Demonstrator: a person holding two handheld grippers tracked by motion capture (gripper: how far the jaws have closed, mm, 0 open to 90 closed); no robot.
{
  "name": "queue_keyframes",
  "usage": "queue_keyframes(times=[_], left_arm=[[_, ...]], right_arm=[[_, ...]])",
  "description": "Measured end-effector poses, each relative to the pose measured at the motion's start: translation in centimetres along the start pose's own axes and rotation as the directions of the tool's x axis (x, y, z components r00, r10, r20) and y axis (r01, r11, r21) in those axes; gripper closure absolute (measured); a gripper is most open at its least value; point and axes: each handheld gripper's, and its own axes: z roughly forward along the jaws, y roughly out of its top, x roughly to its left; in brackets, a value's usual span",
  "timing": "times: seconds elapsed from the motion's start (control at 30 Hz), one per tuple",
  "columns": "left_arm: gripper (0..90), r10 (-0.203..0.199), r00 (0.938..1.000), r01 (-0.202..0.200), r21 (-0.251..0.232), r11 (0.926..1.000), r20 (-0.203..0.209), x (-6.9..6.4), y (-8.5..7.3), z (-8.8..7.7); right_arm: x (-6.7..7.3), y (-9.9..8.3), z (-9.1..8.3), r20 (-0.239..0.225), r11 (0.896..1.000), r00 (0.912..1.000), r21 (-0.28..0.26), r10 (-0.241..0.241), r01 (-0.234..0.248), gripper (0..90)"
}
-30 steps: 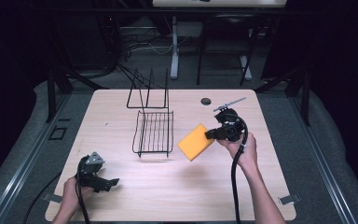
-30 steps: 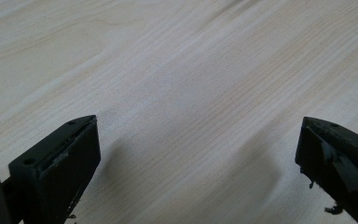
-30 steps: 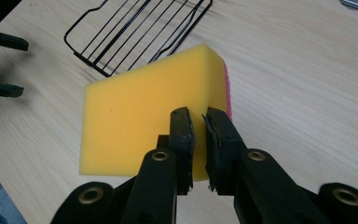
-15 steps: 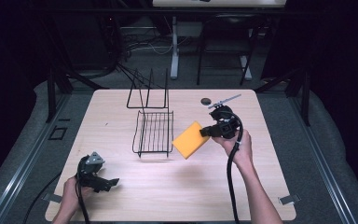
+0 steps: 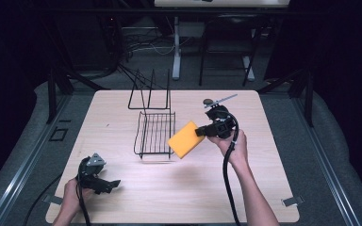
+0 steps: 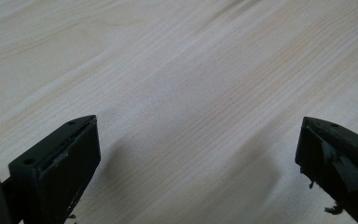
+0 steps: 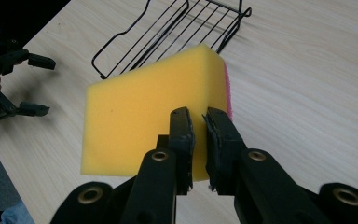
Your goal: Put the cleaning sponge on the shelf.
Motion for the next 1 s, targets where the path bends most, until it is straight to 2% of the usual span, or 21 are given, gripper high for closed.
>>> queue_keyframes(times=[0.57,1.0], left_arm=[[0.2,0.0,1.0,0.0,0.001,1.0,0.003,0.0,0.0,0.0],[0.2,0.002,1.0,-0.002,0.002,1.0,0.004,0.0,0.0,0.0]], right_arm=[[1.1,0.8,1.6,-0.034,1.0,0.9994,-0.003,-0.011,0.011,81.2],[1.3,1.1,3.5,-0.055,1.0,0.9984,-0.006,0.016,-0.016,80.9]])
